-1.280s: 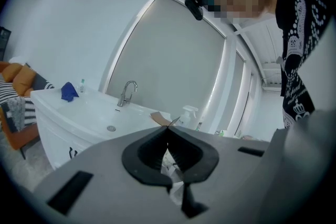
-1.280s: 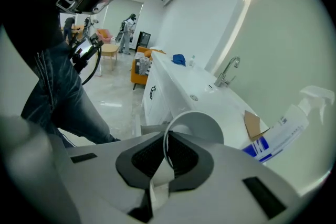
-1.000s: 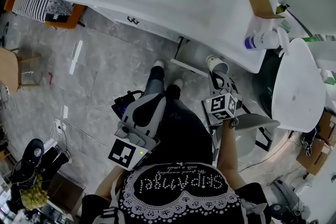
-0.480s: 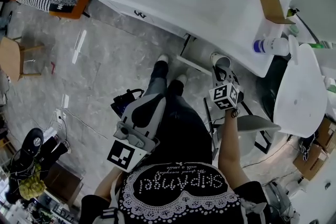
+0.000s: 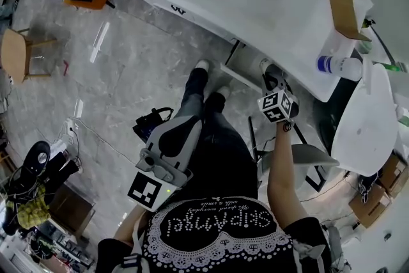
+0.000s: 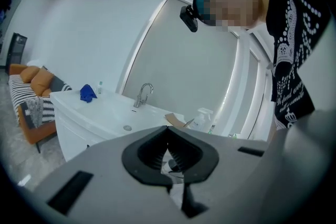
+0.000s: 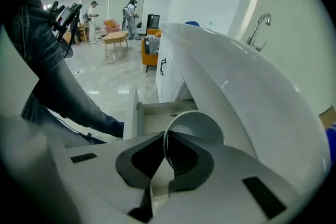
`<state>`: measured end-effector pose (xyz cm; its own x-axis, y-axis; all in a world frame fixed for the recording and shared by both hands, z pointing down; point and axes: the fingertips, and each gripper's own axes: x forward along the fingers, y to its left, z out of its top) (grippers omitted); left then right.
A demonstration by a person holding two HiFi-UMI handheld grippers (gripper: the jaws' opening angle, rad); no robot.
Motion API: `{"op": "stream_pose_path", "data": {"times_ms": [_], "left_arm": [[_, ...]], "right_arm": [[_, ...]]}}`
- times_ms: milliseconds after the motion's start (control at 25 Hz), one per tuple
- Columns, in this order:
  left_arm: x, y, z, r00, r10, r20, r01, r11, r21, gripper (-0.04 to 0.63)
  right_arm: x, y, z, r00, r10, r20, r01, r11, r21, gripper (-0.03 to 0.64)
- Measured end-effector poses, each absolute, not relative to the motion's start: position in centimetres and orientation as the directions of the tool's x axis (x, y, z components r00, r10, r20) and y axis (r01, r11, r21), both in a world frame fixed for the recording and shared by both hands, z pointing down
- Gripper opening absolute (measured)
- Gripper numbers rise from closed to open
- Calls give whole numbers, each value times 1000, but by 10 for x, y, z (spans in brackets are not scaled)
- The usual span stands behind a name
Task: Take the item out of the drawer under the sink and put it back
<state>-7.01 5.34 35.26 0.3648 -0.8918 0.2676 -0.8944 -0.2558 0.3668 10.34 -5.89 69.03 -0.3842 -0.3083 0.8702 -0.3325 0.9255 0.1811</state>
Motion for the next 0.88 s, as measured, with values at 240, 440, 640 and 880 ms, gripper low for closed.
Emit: {"op": "stream_pose_path", "data": {"times_ms": [240, 440, 640, 880], "left_arm": [[-73, 51, 357, 356, -890, 284, -897, -239, 372, 5], [-76, 49, 359, 349, -889, 298, -900, -228, 373, 5], [-78, 45, 365, 355, -877, 323, -897, -223, 382, 5], [-83, 42, 371, 344, -875, 341, -896, -198, 397, 5]], "right_arm": [[101, -61, 710, -371, -275, 887, -319, 935, 156, 25], [100, -66, 727, -359, -261, 896, -335, 932, 137, 25], [98, -74, 738, -347, -249, 904, -351, 929, 121, 25], [95, -77, 753, -332, -216, 918, -330, 938, 102, 25]]}}
